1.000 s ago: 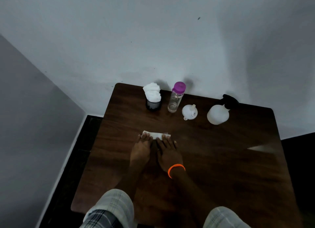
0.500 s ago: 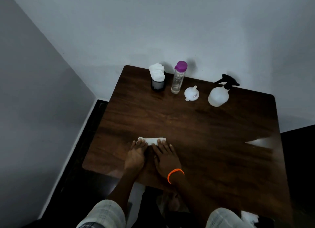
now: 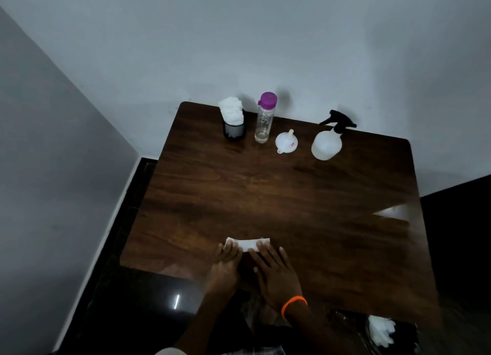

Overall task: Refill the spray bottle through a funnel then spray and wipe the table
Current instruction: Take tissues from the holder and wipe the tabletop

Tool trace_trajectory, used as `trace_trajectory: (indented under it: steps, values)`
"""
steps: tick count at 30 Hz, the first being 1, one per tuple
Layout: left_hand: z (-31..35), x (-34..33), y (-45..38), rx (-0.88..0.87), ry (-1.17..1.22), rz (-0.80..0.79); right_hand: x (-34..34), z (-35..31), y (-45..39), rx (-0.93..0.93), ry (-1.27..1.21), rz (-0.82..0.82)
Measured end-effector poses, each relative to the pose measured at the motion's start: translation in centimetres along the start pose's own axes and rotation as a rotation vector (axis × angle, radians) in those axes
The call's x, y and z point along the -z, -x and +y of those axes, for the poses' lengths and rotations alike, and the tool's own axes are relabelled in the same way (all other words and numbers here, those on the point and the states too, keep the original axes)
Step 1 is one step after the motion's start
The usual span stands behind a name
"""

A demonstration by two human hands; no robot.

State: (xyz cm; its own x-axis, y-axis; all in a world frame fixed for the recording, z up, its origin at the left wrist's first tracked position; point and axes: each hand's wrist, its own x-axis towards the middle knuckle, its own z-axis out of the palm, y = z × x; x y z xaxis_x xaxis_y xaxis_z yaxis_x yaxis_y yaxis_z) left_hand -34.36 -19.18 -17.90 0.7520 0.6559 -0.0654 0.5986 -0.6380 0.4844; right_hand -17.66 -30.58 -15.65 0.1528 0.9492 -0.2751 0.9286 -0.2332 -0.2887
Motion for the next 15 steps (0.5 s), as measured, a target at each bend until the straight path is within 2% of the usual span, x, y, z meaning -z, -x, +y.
trace_trajectory:
  steps: [9,12,15]
  values:
    - [-1.0,2.9,-11.0,-0.174,-0.151,-0.034,1.8,2.4,-6.8,-0.182,-0.027,0.061]
    - [-0.9,4.8,-15.0,-0.132,-0.124,-0.115,2.9,3.1,-10.1,-0.234,-0.038,0.1]
    - [-1.7,6.4,-19.5,-0.085,-0.095,-0.26,4.2,3.6,-13.9,-0.281,-0.061,0.128]
